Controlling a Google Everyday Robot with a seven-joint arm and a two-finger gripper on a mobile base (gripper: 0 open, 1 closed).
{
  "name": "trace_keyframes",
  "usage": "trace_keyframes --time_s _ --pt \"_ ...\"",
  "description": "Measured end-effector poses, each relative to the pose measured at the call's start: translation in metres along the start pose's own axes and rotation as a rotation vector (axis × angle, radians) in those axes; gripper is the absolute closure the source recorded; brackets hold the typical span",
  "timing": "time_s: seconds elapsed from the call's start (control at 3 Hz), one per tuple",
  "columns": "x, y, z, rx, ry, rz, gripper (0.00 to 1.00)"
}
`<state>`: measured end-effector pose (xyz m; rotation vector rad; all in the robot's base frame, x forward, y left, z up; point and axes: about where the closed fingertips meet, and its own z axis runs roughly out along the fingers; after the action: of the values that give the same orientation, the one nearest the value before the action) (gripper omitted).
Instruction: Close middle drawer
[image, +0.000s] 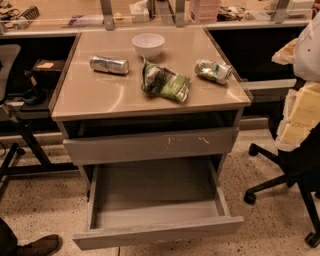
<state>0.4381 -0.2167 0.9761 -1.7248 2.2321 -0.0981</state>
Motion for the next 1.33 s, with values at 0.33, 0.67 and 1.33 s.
trace_keyframes --time_s 0.33,0.67,1.33 --pt "0.0 0.0 0.0 0.0 0.0 0.0 0.0" --pt "0.0 0.0 0.0 0.0 0.0 0.0 0.19" --pt "0.0 0.0 0.0 0.0 0.0 0.0 0.74"
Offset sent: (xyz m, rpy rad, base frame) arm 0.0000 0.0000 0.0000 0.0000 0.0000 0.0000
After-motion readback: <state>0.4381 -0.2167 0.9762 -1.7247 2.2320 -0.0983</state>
